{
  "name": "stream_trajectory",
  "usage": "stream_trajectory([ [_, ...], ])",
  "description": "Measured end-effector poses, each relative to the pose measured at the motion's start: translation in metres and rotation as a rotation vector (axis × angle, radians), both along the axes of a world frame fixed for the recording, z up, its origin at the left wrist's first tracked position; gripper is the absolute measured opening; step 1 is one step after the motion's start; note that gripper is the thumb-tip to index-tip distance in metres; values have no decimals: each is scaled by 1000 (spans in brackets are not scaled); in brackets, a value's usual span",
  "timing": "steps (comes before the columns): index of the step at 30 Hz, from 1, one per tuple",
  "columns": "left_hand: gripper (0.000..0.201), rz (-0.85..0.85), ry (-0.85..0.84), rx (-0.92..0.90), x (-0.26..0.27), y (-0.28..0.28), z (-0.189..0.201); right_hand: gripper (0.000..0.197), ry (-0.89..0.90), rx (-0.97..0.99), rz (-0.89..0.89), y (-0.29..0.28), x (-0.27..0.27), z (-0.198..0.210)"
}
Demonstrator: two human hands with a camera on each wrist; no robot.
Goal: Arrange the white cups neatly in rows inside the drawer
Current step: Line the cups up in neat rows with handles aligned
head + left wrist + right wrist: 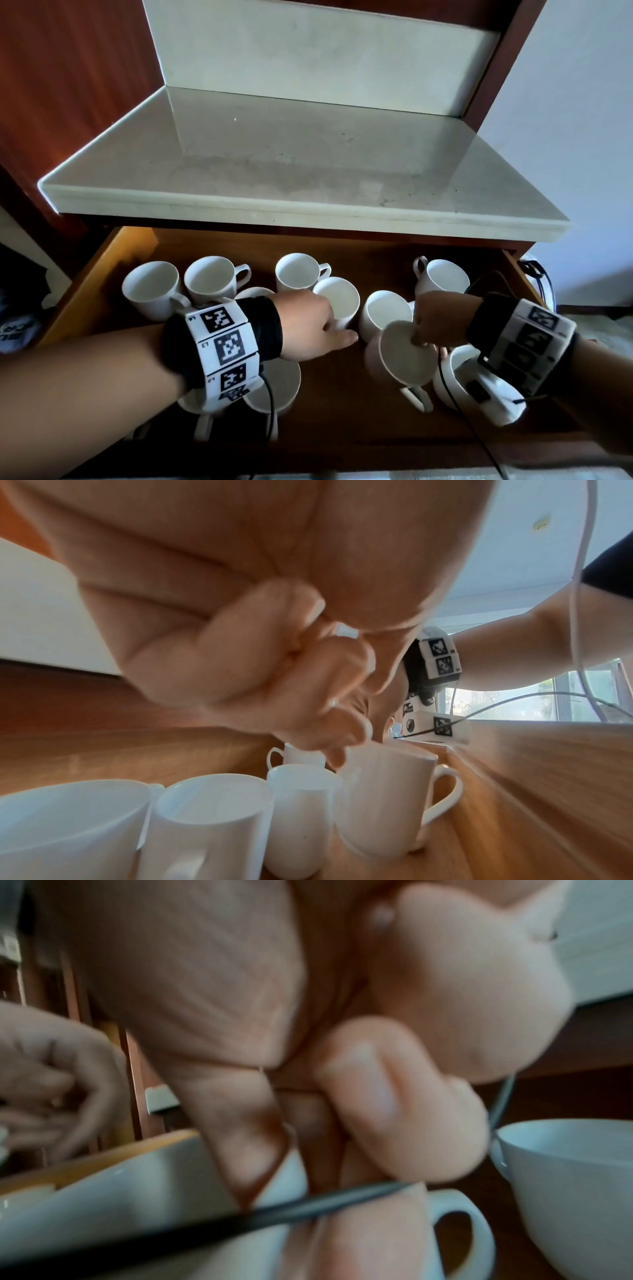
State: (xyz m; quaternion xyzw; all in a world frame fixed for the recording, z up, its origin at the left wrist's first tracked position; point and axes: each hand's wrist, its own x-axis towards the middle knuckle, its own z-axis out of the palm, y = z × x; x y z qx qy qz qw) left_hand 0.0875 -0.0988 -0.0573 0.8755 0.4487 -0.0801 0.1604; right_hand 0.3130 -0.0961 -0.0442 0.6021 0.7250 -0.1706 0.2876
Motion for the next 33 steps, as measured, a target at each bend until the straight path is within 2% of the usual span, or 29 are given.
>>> stream_trajectory([
  [4,68,47,-16,-67,28,-6,4,25,172,90,-110,-3,-7,18],
  [9,47,124,5,-91,28,5,-1,28,259,48,-115,-7,-26,20],
  [11,44,115,29,-69,27,6,-2,27,211,95,-34,-7,-32,15],
  [14,44,79,60,-19,28,4,-3,31,180,264,127,-1,-45,6],
  [17,51,71,71,18,23,2,-8,29,141,232,248,6,-61,-7],
  [26,61,219,53,93,-20,10,4,30,-44,61,313,16,-85,-59],
  [30,61,221,36,46,-32,6,3,44,-19,22,326,16,-95,-65],
  [33,60,198,23,37,-39,4,2,48,-95,34,344,17,-103,-70],
])
